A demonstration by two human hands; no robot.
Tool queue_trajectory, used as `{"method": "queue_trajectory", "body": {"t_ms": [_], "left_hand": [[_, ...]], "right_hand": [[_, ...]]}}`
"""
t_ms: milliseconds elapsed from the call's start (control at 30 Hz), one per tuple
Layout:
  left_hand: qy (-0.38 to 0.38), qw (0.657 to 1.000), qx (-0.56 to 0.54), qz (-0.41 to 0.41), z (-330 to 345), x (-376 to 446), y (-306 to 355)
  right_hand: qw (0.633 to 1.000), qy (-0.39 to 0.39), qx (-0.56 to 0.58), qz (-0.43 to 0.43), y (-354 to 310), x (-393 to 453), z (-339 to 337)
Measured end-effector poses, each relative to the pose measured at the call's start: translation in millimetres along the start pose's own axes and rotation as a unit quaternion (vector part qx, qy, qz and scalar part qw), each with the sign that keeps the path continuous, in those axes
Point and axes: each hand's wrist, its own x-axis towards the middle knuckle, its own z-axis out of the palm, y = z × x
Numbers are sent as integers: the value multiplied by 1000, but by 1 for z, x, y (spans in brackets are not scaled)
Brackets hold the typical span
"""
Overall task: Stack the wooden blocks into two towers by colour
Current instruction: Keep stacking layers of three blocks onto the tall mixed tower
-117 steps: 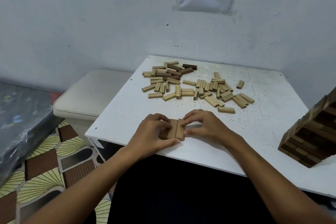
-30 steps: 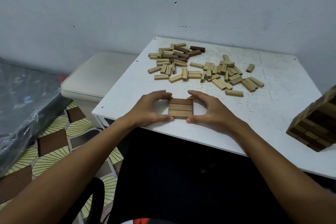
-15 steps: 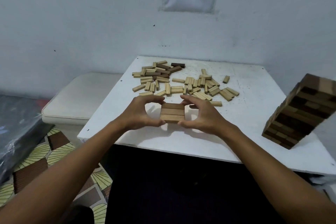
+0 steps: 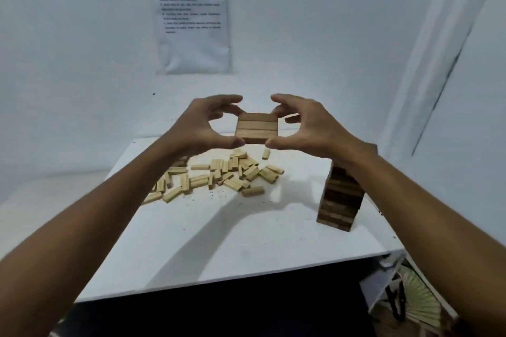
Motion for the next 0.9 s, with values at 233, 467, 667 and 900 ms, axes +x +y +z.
{"method": "queue_trajectory", "body": {"t_ms": [233, 467, 667, 900], "left_hand": [[-53, 997, -58, 23, 65, 56, 34], [-117, 989, -84, 23, 125, 81, 49], [-147, 986, -83, 15, 147, 87, 50], [-153, 986, -72, 2, 150, 88, 45]], "right_hand": [[996, 41, -11, 73, 38, -36, -69], [989, 45, -28, 135, 68, -74, -101], [986, 50, -27, 159, 85, -88, -103], [985, 50, -17, 163, 92, -87, -97]]}}
